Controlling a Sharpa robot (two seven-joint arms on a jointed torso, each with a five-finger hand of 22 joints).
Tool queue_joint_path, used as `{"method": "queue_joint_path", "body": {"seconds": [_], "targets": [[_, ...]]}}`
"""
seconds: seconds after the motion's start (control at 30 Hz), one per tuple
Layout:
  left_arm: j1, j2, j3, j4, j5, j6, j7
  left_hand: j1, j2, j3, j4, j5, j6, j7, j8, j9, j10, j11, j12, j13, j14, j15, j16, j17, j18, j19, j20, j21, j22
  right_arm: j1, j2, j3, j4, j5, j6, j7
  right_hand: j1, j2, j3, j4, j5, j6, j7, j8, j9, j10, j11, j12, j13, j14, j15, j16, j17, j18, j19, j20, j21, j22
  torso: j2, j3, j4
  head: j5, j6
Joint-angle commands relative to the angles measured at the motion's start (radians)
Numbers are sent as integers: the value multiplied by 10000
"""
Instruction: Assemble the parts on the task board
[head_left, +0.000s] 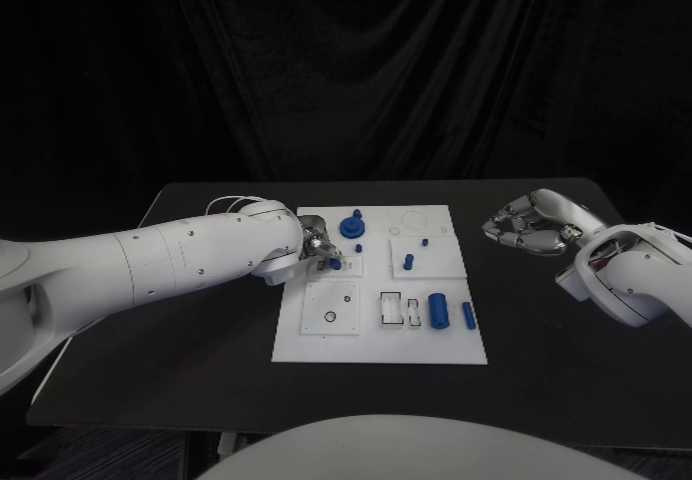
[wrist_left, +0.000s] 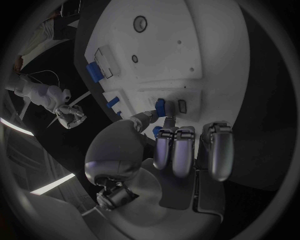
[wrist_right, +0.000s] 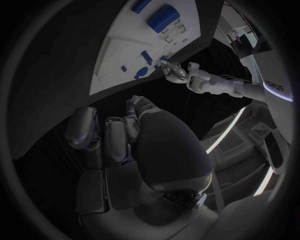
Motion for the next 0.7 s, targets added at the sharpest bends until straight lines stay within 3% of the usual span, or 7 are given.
{"method": "queue_joint_path", "body": {"seconds": [0.03, 0.13, 0.2, 0.3, 0.47, 0.7], "targets": [[-55, 37, -7, 13, 7, -3, 176, -33, 112, 468, -375, -160, -24, -21, -99, 6, 1052, -4, 36, 2633, 1039, 0, -11, 2634, 104, -93, 15, -61, 768, -30, -2, 7, -7, -54, 81, -196, 22, 39, 67, -3, 33, -73, 26, -44, 12, -17, 2, -35, -20, 277, -8, -63, -2, 142, -25, 55, -78, 304, 6, -3, -14, 10, 2], [-66, 33, -7, 9, 7, 16, 154, -150, 151, 360, -245, -833, -28, -6, -240, -18, 1052, 13, 36, 2633, 1039, 18, -11, 2634, 114, -117, 33, -106, 729, -30, 0, 7, -11, -54, 109, -219, 14, 35, 67, 0, 29, -77, 28, -47, 13, -17, 4, -36, -20, 273, -7, -77, -14, 146, -32, 56, -97, 296, 7, -1, -19, 17, 2], [-72, 25, -7, 15, 7, 53, 125, -325, 166, 124, -13, -1457, -23, 18, -387, -97, 1052, 38, 36, 2633, 1039, 37, -11, 2634, 121, -134, 53, -139, 700, -30, 0, 7, -14, -54, 133, -241, 5, 32, 67, 5, 23, -80, 30, -51, 13, -27, 6, -47, -34, 273, -6, -77, -14, 150, -39, 57, -116, 287, 7, 0, -18, 14, 2], [-82, 14, -7, 20, 7, 118, 77, -517, 146, -358, 353, -2006, -45, 84, -698, -296, 1052, 92, 36, 2633, 1039, 80, -11, 2634, 130, -152, 91, -189, 666, -31, 8, 7, -26, -54, 175, -271, 5, 32, 67, 5, 23, -80, 30, -51, 13, -27, 6, -47, -34, 273, -6, -77, -14, 150, -39, 57, -116, 287, 4, 4, -15, 16, 2], [-90, 5, -7, 10, 7, 161, 52, -664, 103, -1021, 799, -2286, -116, 190, -1072, -570, 1052, 187, 36, 2633, 1039, 158, -11, 2634, 136, -159, 162, -231, 652, -32, 18, 7, -36, -54, 212, -293, -19, 23, 66, 16, 6, -85, 34, -57, 16, -42, 11, -63, -52, 265, -1, -99, -33, 156, -52, 60, -152, 272, 1, 4, -14, 24, 2], [-95, -18, -7, 12, 7, 222, -5, -870, 43, -1649, 1239, -2549, -146, 259, -1297, -740, 1052, 257, 36, 2633, 1039, 221, -11, 2634, 140, -157, 217, -252, 654, -33, 18, 7, -35, -54, 249, -316, -19, 23, 66, 16, 6, -85, 34, -57, 16, -42, 11, -63, -52, 265, -1, -99, -33, 156, -52, 60, -152, 272, 6, 4, -18, 28, 2]]}}
